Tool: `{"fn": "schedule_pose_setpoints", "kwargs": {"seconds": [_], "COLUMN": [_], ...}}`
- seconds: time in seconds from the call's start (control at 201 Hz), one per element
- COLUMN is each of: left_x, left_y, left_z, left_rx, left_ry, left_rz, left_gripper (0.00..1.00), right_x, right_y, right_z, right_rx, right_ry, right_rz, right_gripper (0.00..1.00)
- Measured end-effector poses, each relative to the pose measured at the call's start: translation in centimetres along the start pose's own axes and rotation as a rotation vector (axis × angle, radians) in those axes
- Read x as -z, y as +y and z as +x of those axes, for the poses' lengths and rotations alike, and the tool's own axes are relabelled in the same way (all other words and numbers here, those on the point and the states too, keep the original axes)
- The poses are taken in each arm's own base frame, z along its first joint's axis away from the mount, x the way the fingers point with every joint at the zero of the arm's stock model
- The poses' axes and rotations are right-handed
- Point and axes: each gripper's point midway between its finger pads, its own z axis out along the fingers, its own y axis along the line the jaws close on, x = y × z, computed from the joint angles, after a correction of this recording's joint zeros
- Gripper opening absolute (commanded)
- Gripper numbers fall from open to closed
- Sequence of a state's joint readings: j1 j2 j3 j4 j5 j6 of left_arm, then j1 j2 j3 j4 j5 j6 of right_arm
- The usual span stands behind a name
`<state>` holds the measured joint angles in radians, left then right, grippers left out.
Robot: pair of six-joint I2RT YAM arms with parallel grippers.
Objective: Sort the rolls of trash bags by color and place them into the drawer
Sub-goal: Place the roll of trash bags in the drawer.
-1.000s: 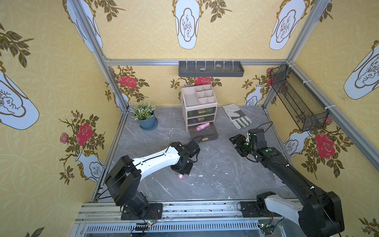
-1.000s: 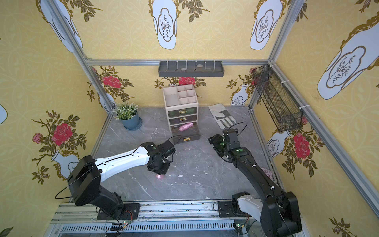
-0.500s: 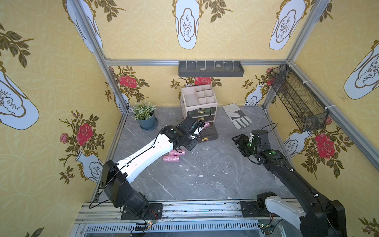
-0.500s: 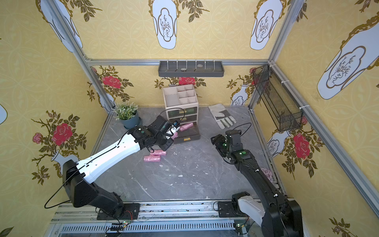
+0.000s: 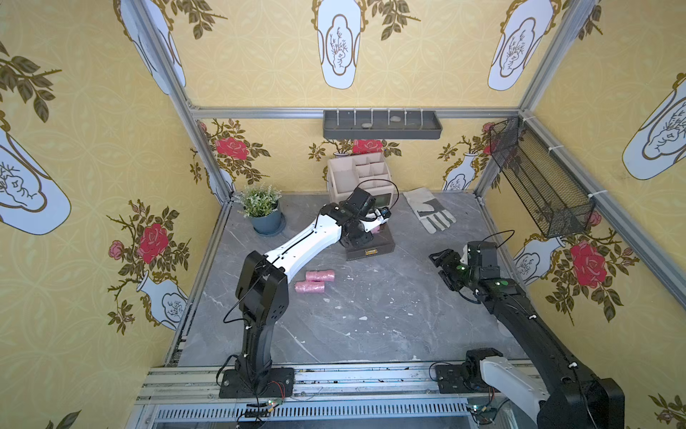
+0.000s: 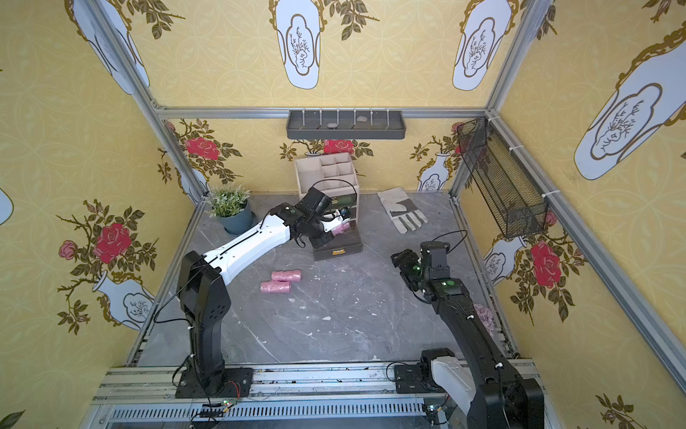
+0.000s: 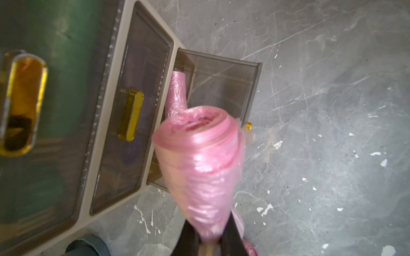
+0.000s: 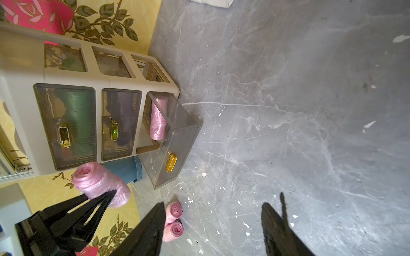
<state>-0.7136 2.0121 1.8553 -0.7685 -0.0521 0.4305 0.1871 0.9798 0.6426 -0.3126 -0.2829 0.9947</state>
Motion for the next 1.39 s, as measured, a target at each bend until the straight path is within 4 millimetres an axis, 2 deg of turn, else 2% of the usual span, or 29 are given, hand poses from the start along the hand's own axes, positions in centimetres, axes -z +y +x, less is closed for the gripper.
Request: {"fn": "schedule_pose_setpoints", "kwargs": {"seconds": [0.274, 0.503, 0.672, 1.095, 1.394], "left_x": [-4.7, -7.6, -9.5, -11.0, -11.4], "left_y": [-0.5, 0.8, 1.4, 1.0, 1.0], "left_z": [-1.3, -1.9, -1.5, -0.4, -0.9], "left_rx": [-0.035, -0.052, -0.070, -0.078, -0.071], "left_ry": [0.032, 0.071, 0.125, 0.192, 0.183], "left_rz": [0.017, -0.035, -0.056, -0.033, -0.029], "left_gripper": [0.06, 0.07, 0.09, 0.18, 0.29], "right_x": [-0.4, -0.8, -1.0, -1.5, -1.5], "right_y": [-0.6, -0.9, -0.9, -1.8, -1.9], "right_z": [0.1, 0.2, 0.0, 0.0, -0.1], "right_rx": [-0.014, -0.017, -0.014, -0.031, -0.038], "right_ry": [0.021, 0.037, 0.039, 0.056, 0.058], "right_rz": [0.010, 0.014, 0.009, 0.025, 0.027], "right_gripper": [0.69, 0.69, 0.69, 0.69, 0.69]}}
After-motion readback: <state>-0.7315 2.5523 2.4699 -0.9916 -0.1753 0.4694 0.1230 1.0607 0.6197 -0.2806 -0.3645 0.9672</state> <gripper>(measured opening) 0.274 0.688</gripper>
